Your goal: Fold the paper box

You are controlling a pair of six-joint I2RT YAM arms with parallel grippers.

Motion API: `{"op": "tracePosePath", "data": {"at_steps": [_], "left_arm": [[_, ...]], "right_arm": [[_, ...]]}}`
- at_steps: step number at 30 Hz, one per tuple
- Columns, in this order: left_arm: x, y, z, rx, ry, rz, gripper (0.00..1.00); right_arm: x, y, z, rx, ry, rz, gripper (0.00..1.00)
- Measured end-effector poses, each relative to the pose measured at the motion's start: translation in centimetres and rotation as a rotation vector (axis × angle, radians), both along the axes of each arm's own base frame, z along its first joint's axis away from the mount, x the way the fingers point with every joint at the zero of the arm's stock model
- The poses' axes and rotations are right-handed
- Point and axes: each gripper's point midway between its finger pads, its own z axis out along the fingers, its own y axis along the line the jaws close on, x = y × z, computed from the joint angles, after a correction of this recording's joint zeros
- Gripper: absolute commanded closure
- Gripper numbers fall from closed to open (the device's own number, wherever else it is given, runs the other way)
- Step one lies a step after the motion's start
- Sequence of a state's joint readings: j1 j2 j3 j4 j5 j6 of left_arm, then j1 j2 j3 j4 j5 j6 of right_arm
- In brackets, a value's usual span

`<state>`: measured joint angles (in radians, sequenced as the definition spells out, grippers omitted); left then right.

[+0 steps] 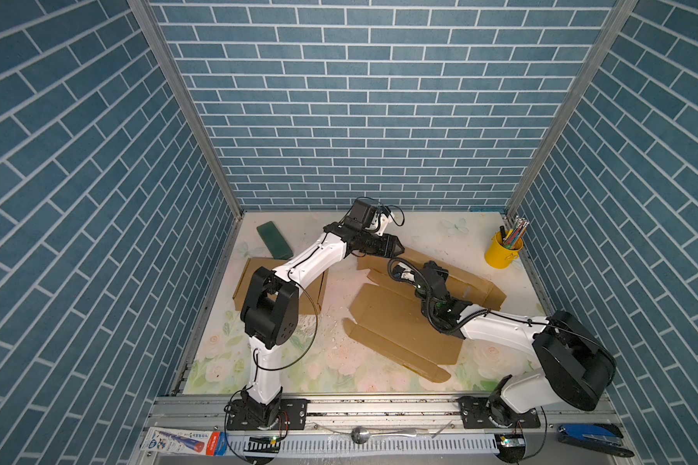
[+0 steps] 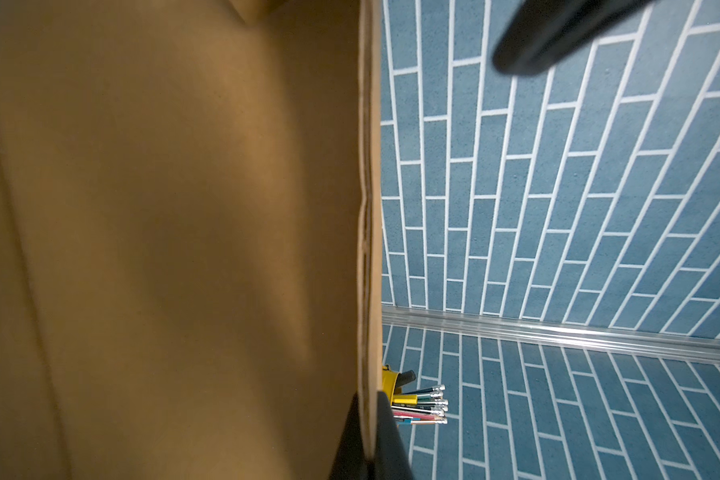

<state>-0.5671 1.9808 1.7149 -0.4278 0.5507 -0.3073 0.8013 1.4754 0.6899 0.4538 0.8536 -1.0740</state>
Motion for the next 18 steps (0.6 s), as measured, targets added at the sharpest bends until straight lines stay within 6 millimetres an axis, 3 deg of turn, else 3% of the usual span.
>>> {"op": "tracePosePath", "data": {"at_steps": [5, 8, 11, 16, 18], "left_arm": [[0.3, 0.6, -0.4, -0.005, 0.002, 0.009, 0.36], [0.0, 2.2, -1.1, -0.007, 0.019, 0.029, 0.34], [-0.3, 5.6, -1.4, -0.014, 0.035, 0.092, 0.35], [-0.4, 11.8, -1.7, -0.045, 0.024, 0.254, 0.44], [-0.4, 12.7, -2.7, -0.049, 0.031, 0.29, 0.44]], "right_arm": [[0.0, 0.0, 0.0, 0.0, 0.001, 0.002, 1.0], [0.0, 0.1, 0.0, 0.001, 0.002, 0.004, 1.0], [0.0, 0.1, -0.1, 0.0, 0.003, 0.005, 1.0], [0.0, 0.1, -0.1, -0.001, 0.004, 0.006, 1.0], [0.0, 0.1, -0.1, 0.0, 0.004, 0.006, 1.0]]}}
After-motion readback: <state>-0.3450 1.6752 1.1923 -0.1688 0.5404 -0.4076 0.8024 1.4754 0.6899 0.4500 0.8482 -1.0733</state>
